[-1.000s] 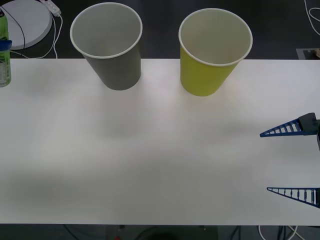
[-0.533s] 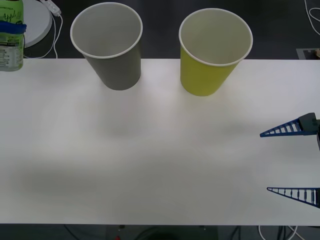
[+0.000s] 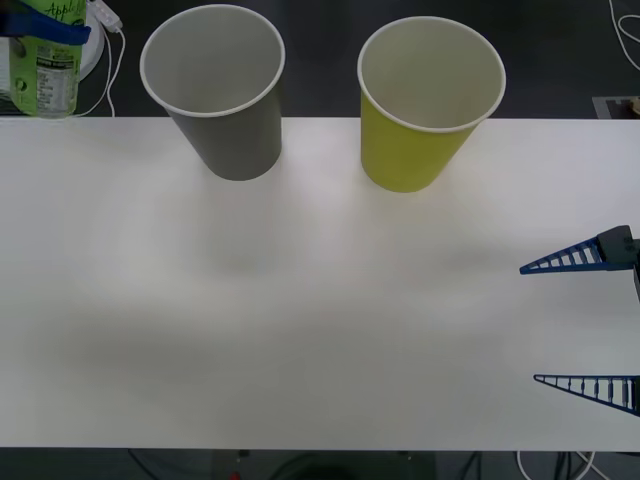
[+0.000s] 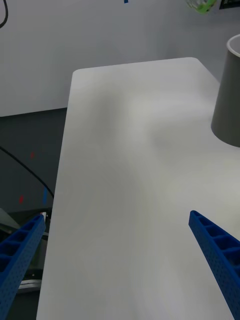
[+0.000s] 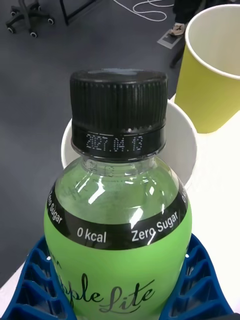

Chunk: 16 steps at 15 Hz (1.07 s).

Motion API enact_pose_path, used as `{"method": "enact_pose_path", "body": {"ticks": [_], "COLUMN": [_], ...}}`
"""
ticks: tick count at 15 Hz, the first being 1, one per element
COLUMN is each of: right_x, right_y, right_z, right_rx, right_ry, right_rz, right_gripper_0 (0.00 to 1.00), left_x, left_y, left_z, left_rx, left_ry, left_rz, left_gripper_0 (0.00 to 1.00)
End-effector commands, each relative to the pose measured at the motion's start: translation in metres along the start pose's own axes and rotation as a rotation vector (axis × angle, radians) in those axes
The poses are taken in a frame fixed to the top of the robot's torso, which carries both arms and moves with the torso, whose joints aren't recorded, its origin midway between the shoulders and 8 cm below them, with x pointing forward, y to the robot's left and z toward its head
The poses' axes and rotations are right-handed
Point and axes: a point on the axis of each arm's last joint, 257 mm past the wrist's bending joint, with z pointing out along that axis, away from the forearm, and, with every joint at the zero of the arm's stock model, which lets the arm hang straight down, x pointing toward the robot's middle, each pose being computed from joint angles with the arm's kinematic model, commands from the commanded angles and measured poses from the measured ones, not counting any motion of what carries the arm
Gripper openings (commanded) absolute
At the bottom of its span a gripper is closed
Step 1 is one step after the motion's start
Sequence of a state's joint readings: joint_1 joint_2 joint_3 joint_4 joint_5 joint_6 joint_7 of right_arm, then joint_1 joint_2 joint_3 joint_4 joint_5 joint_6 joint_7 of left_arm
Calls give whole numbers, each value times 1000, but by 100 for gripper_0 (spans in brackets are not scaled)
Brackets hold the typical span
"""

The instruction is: Put the can into the green bin and the plastic bottle into the gray bin

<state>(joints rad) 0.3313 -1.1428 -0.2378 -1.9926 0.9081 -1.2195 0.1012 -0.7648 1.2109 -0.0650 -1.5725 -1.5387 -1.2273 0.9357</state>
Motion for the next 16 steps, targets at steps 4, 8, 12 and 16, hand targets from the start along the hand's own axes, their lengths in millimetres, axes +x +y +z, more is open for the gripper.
{"method": "enact_pose_path", "body": {"ticks": [4,8,12,16], "right_x": [0,0,0,0], "right_y": [0,0,0,0], "right_z": [0,0,0,0], "right_rx": [0,0,0,0], "right_ry": [0,0,0,0], "right_rz": [0,0,0,0], "right_gripper_0": [100,100,100,100], "left_x": [-32,-48,-63,-79], "left_y": [3,6,3,-3], "left_z": [16,31,52,67], "left_rx": [46,42,47,42], "left_ry": [11,23,35,27], "left_rz": [-13,4,19,25], "left_gripper_0": [0,0,0,0]}}
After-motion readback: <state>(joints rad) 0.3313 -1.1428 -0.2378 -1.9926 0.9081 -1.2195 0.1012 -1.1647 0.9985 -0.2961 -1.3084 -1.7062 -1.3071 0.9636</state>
